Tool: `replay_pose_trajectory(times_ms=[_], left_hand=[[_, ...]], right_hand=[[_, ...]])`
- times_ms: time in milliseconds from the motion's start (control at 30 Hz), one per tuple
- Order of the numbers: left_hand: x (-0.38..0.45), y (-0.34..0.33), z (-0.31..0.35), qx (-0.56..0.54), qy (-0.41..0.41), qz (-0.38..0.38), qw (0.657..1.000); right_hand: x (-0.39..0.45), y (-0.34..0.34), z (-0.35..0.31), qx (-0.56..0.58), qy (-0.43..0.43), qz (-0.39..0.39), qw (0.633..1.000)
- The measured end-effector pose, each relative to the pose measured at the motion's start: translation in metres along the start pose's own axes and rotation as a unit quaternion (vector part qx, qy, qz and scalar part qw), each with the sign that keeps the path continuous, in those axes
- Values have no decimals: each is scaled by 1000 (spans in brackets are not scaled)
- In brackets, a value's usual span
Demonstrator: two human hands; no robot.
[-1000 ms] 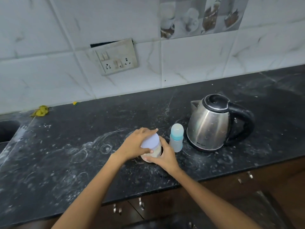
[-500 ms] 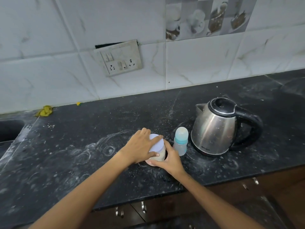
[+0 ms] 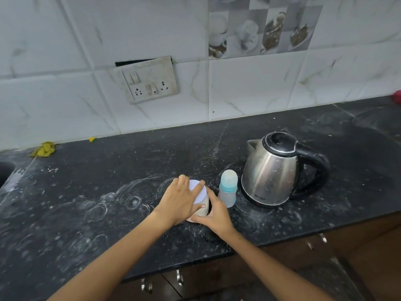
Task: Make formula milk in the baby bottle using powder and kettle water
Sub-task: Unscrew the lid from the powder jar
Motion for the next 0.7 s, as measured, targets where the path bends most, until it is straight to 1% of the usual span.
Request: replay_pose_trajectory(times_ms=[133, 200, 267, 300, 333, 400, 467, 700], left_hand=[[-2, 1, -4, -30, -4, -3, 1000], [-4, -2, -12, -109, -29, -42, 993], [-3, -3, -17, -226, -77, -102, 966], [-2, -1, -18, -263, -100, -116, 952], [0, 1, -19, -276, -121, -116, 946], [2, 5, -21, -271, -144, -94, 947], [3, 5, -21, -253, -149, -72, 953], [1, 5, -18, -203, -146, -53, 967]], right_hand=[[0, -2, 3, 24, -9, 4, 1000], [4, -3, 4, 33, -27, -2, 999], [9, -6, 4, 38, -42, -20, 998], [11, -8, 5, 42, -51, -31, 997], [12, -9, 6, 46, -61, -38, 996], [14, -11, 8, 51, -76, -48, 995], [17, -11, 9, 52, -75, -60, 994], [17, -10, 12, 74, -66, -50, 994]])
Point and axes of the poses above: each hand's wrist, its own x-axis towards the middle knuckle, its own y-axis out of the back of the hand, z = x × y, the point moved 5 cm from there along x, towards the middle knuckle, and after that the axes turned 2 degrees about -z, right-handed, at the moved point
